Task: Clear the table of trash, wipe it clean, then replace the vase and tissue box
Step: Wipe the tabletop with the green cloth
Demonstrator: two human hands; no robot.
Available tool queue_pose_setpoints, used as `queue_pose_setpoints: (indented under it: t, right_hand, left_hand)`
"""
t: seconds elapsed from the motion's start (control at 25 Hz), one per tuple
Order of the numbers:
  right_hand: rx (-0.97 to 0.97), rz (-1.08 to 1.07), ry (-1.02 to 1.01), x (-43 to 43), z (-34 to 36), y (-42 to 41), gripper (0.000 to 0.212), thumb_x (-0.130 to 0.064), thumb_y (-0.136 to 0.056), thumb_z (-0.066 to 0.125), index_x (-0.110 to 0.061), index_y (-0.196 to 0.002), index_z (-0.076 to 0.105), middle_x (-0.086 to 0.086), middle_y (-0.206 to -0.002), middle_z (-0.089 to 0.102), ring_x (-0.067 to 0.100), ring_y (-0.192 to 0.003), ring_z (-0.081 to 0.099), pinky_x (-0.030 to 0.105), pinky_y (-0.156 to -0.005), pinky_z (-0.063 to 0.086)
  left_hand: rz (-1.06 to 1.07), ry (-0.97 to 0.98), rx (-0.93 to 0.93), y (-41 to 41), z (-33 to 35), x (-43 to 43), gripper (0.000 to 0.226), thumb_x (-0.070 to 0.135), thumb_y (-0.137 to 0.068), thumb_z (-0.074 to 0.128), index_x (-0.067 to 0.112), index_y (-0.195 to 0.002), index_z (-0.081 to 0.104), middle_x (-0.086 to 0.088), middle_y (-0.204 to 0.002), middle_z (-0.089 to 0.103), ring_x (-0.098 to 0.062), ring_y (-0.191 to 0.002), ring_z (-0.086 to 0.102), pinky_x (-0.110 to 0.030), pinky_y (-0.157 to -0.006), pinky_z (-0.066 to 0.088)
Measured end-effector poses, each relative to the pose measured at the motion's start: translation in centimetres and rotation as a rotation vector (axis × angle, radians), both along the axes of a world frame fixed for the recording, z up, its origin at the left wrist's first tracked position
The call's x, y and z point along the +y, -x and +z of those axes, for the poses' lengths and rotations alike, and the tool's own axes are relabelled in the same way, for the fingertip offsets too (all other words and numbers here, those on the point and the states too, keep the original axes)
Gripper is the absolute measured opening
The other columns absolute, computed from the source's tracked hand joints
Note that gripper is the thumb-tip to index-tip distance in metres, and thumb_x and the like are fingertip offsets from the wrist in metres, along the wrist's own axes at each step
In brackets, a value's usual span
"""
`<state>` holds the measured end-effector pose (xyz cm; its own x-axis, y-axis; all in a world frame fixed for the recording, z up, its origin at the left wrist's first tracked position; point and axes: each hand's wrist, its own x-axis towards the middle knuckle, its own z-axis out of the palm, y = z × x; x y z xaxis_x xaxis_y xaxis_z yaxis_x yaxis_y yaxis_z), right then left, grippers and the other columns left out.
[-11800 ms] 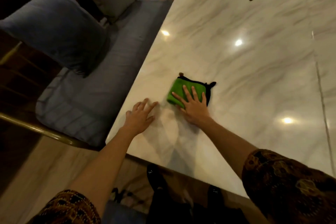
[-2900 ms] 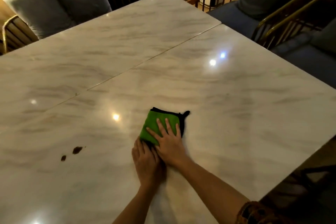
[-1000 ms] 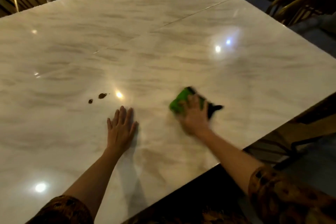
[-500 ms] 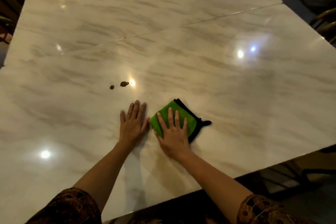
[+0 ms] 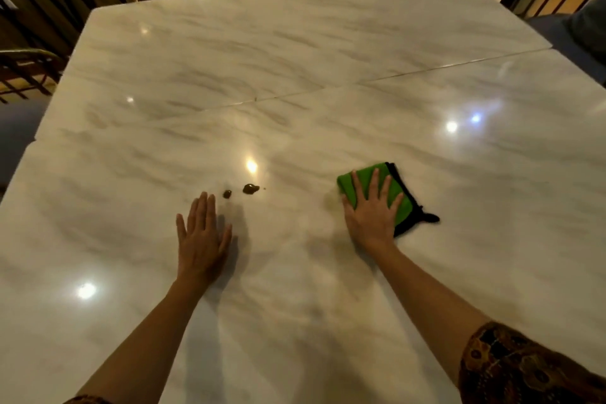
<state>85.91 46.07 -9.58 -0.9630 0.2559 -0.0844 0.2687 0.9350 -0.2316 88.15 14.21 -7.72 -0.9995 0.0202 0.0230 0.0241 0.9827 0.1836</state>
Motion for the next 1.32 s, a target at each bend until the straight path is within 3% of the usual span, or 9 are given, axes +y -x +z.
queue_pose_setpoints:
  t: [0.2,0.32,0.52,0.6,0.76,1.04,1.16,1.24,1.32]
  right_hand:
    - [0.046,0.353,0.037,-13.9,0.1,-1.1,0.061,-0.055,-0.095,0.026,-0.036,-0.151,0.012,0.009,-0.159,-0.002,0.035,-0.146,-0.005,0.058,-0.113,-0.007]
    - [0.000,0.527,0.052,-15.5,0.4,-1.6,0.061,-0.055,-0.095,0.027,-0.040,-0.150,0.006,0.003,-0.159,-0.011,0.030,-0.145,-0.015,0.057,-0.115,-0.009]
    - [0.004,0.199,0.040,-4.6,0.2,4.3,0.059,-0.057,-0.091,0.018,-0.042,-0.148,0.015,0.001,-0.161,0.001,0.029,-0.147,-0.003,0.058,-0.115,-0.004]
    - [-0.039,0.019,0.026,-0.8,0.5,6.6,0.056,-0.056,-0.097,0.021,-0.043,-0.149,0.005,0.002,-0.161,-0.002,0.030,-0.147,-0.003,0.058,-0.115,-0.003]
    - [-0.057,-0.207,-0.021,-4.2,0.7,10.0,0.058,-0.054,-0.098,0.020,-0.037,-0.151,0.000,0.010,-0.160,-0.004,0.035,-0.146,-0.005,0.063,-0.113,0.001]
    - [-0.071,0.285,0.035,-20.0,1.5,8.5,0.058,-0.055,-0.098,0.017,-0.037,-0.150,-0.003,0.006,-0.159,-0.013,0.031,-0.146,-0.012,0.058,-0.111,-0.012]
    - [-0.060,0.328,0.102,-16.5,1.6,8.4,0.056,-0.053,-0.099,0.020,-0.039,-0.150,0.002,0.000,-0.161,-0.006,0.025,-0.147,-0.008,0.054,-0.116,-0.007]
    - [0.000,0.200,0.113,-11.2,1.5,9.7,0.056,-0.053,-0.099,0.024,-0.038,-0.150,0.003,-0.001,-0.161,-0.001,0.024,-0.148,-0.003,0.052,-0.117,-0.004]
    - [-0.003,0.095,0.110,-6.0,1.4,12.0,0.056,-0.053,-0.099,0.022,-0.040,-0.149,0.002,-0.002,-0.161,-0.001,0.023,-0.148,-0.002,0.052,-0.117,-0.004]
  left_hand:
    - [0.170,-0.012,-0.138,1.4,-1.1,-1.4,0.080,0.060,-0.088,0.006,0.010,-0.151,-0.003,-0.009,-0.160,-0.002,-0.022,-0.148,-0.003,-0.052,-0.119,0.001]
    - [0.164,-0.014,-0.147,1.2,-1.3,-1.6,0.080,0.061,-0.086,0.004,0.014,-0.151,-0.005,-0.005,-0.160,-0.005,-0.018,-0.147,-0.007,-0.048,-0.119,-0.002]
    - [0.180,-0.042,-0.111,1.0,-1.1,-1.6,0.082,0.062,-0.086,0.005,0.014,-0.151,0.000,-0.005,-0.160,0.001,-0.018,-0.148,-0.003,-0.048,-0.119,0.000]
    - [0.187,-0.035,-0.103,1.1,-1.2,-1.5,0.082,0.062,-0.086,0.006,0.013,-0.151,0.002,-0.005,-0.160,0.003,-0.019,-0.148,-0.002,-0.048,-0.119,0.001]
    - [0.188,-0.023,-0.109,1.1,-1.1,-1.4,0.082,0.062,-0.086,0.006,0.013,-0.151,0.000,-0.004,-0.160,0.001,-0.018,-0.147,-0.004,-0.047,-0.119,-0.002]
    - [0.200,-0.032,-0.097,1.4,-0.8,-1.8,0.076,0.059,-0.089,0.019,0.016,-0.150,0.012,-0.004,-0.159,0.013,-0.021,-0.146,0.010,-0.045,-0.117,0.006]
    - [0.188,0.022,-0.054,3.1,0.0,-2.4,0.061,0.049,-0.088,0.021,0.010,-0.128,0.044,-0.012,-0.132,0.047,-0.033,-0.120,0.044,-0.047,-0.098,0.033]
    - [0.180,0.028,-0.014,6.2,0.7,-2.8,0.057,0.047,-0.085,0.018,0.008,-0.111,0.051,-0.014,-0.112,0.052,-0.035,-0.103,0.050,-0.045,-0.084,0.039]
    - [0.186,-0.011,0.009,9.2,0.7,-3.0,0.055,0.046,-0.086,0.020,0.013,-0.118,0.049,-0.011,-0.122,0.050,-0.033,-0.113,0.046,-0.047,-0.089,0.037]
